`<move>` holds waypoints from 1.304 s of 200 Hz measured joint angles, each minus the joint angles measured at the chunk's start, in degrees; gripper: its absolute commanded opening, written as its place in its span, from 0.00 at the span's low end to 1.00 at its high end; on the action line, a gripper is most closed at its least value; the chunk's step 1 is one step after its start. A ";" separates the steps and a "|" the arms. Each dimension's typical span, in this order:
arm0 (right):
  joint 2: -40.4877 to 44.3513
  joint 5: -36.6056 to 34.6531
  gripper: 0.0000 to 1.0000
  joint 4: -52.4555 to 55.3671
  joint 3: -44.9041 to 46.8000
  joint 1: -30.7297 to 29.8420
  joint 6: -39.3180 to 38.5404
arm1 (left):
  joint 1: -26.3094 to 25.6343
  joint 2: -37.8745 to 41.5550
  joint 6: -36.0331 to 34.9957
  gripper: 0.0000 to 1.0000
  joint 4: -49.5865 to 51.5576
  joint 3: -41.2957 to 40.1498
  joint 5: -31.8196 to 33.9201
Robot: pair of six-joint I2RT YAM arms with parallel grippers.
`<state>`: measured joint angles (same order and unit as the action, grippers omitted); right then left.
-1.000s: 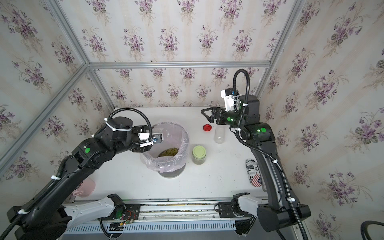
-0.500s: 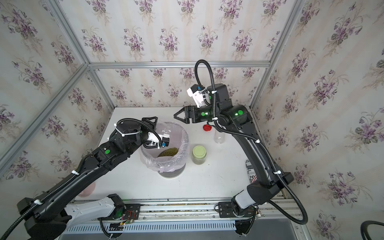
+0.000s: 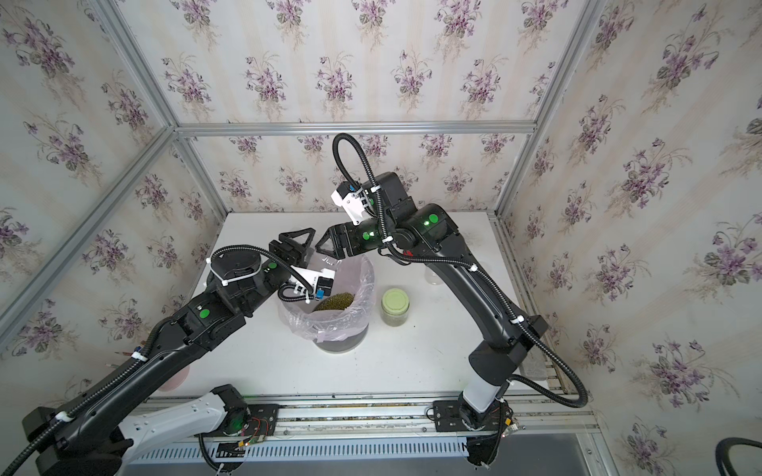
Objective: Empty moldy mung beans from jars
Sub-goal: Pour the moldy mung beans from the jar into the trash bin.
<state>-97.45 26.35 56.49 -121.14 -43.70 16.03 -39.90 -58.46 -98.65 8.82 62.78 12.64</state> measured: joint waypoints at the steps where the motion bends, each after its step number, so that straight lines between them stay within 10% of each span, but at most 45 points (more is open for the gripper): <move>1: -0.07 0.00 0.80 0.02 -0.04 -0.04 0.00 | 0.00 0.02 0.02 0.40 0.00 -0.02 -0.04; 51: -2.62 0.74 0.74 0.94 -1.20 -1.66 -1.05 | -0.15 -0.11 0.02 0.40 0.50 -0.17 -0.74; 129: -2.99 -0.87 0.37 0.79 -0.20 -2.49 -3.56 | -0.68 -1.09 -1.51 0.45 6.99 -0.17 1.84; 173: -2.47 0.61 0.72 -0.87 2.23 -2.93 -2.54 | -0.83 -0.61 -1.68 0.43 7.89 0.83 2.99; 261: -2.58 3.76 0.61 -1.29 4.87 -3.52 -4.66 | -1.46 -0.98 -2.34 0.43 6.21 1.99 1.20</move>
<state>-100.03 30.11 55.20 -116.27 -47.22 11.38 -41.36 -59.44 -100.99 15.03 64.77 13.85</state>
